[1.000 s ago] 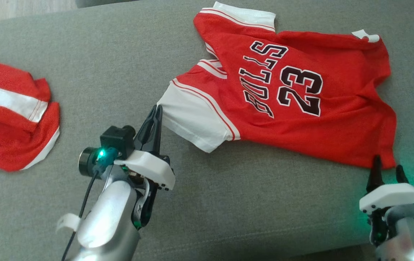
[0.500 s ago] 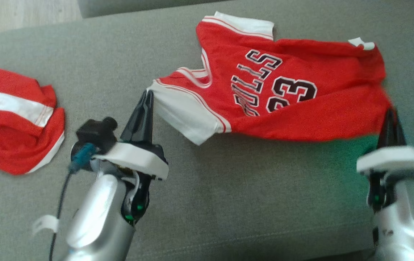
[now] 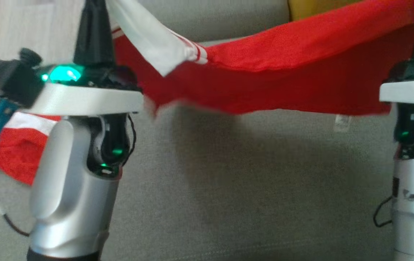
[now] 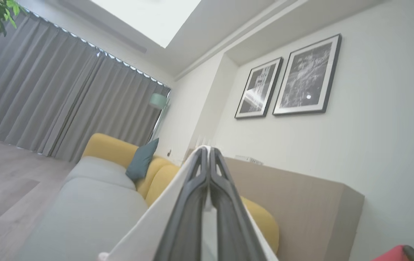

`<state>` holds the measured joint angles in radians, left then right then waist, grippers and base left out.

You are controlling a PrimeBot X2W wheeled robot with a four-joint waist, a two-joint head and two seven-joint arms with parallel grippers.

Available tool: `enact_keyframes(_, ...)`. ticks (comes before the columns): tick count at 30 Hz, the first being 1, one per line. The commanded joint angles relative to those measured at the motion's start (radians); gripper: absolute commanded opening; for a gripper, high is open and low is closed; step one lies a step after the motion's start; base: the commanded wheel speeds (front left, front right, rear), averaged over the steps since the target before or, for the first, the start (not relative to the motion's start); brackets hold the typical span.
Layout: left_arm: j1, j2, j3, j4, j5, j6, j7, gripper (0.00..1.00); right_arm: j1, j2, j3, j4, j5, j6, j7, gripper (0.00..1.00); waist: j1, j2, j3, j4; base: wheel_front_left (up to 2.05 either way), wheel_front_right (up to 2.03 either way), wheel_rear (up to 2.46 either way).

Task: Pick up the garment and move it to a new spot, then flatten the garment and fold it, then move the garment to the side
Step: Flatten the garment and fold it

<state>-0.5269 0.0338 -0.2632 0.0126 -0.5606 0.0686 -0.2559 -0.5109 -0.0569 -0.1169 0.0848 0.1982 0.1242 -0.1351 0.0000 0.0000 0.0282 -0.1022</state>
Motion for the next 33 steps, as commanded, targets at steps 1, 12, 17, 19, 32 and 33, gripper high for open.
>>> enact_keyframes(1, -0.046, 0.016, 0.042, -0.060, -0.004, 0.013, 0.004, 0.00, -0.037, -0.008, 0.023, -0.066, -0.012, 0.007, 0.017, 0.00, 0.0000, 0.0000, -0.028, 0.009, 0.00, 0.00, 0.00)
enact_keyframes(12, 0.001, 0.057, 0.030, -0.311, -0.002, 0.089, 0.148, 0.00, 0.126, 0.006, -0.047, -0.385, -0.036, 0.007, 0.202, 0.00, 0.0000, 0.0000, -0.048, 0.042, 0.00, 0.00, 0.00)
enact_keyframes(17, -0.089, 0.099, 0.022, -0.266, 0.021, 0.083, 0.219, 0.00, 0.062, 0.006, -0.069, -0.347, -0.006, 0.007, 0.274, 0.00, 0.0000, 0.0000, 0.022, 0.038, 0.00, 0.00, 0.00)
enact_keyframes(19, -0.155, 0.120, 0.020, -0.214, 0.032, 0.064, 0.235, 0.00, -0.011, 0.006, -0.062, -0.293, 0.010, 0.007, 0.296, 0.00, 0.0000, 0.0000, 0.074, 0.027, 0.00, 0.00, 0.00)
enact_keyframes(32, -0.769, 0.171, 0.052, 0.307, 0.103, -0.057, 0.102, 0.00, -0.766, -0.029, -0.026, 0.372, -0.032, 0.007, 0.083, 0.00, 0.0000, 0.0000, 0.344, 0.008, 0.00, 0.00, 0.00)
enact_keyframes(33, -0.816, 0.164, 0.054, 0.348, 0.110, -0.060, 0.071, 0.00, -0.816, -0.034, -0.029, 0.422, -0.030, 0.007, 0.042, 0.00, 0.0000, 0.0000, 0.350, 0.011, 0.00, 0.00, 0.00)
